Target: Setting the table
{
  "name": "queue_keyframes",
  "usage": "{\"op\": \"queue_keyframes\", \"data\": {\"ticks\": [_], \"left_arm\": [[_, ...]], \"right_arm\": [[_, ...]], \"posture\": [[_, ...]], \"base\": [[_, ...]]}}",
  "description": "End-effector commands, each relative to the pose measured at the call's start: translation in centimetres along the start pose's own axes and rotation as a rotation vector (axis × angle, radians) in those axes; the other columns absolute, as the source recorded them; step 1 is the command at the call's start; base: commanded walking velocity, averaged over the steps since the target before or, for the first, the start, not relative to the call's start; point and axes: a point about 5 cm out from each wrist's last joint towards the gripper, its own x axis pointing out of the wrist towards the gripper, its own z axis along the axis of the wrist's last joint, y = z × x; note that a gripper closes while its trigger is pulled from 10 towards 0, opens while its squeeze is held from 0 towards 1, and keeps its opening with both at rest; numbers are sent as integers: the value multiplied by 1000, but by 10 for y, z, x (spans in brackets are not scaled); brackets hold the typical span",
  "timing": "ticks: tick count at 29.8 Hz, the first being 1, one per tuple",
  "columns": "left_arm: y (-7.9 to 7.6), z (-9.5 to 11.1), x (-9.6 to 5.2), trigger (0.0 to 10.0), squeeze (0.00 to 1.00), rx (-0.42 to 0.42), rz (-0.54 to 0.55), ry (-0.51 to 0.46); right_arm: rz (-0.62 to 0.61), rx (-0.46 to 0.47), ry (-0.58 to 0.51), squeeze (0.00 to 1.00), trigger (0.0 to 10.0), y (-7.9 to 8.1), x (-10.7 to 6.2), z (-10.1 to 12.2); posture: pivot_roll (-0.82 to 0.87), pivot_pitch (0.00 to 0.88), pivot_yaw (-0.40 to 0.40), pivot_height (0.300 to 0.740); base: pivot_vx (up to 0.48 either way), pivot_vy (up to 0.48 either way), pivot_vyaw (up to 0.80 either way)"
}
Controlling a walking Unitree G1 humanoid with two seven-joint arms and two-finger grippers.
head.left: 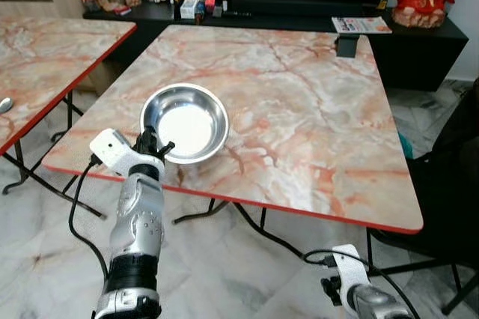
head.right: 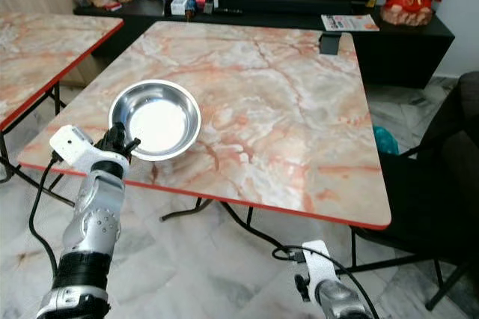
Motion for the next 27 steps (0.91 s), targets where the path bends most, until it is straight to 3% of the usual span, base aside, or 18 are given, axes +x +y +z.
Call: {"op": "queue_keyframes", "data": {"ticks": [1,19,25,27], "left_arm": [[-5,7,3,10000,0,11,-25,-22],[-7,6,5,10000,0,3,-34,0],[0,0,4,10000,0,-66,22,84],[9,-3,1,10000,0,-67,100,130]], "right_arm": [[-2,2,-12,0,10000,0,0,4],[2,1,-13,0,10000,1,0,4],[4,-1,-14,0,10000,1,0,4],[5,-2,-14,0,10000,1,0,5]], "posture": [[-7,11,25,740],[-4,14,27,740],[-2,21,26,740],[-1,23,26,740]], "base": [[352,0,0],[293,0,0],[0,0,0],[0,0,0]]}}
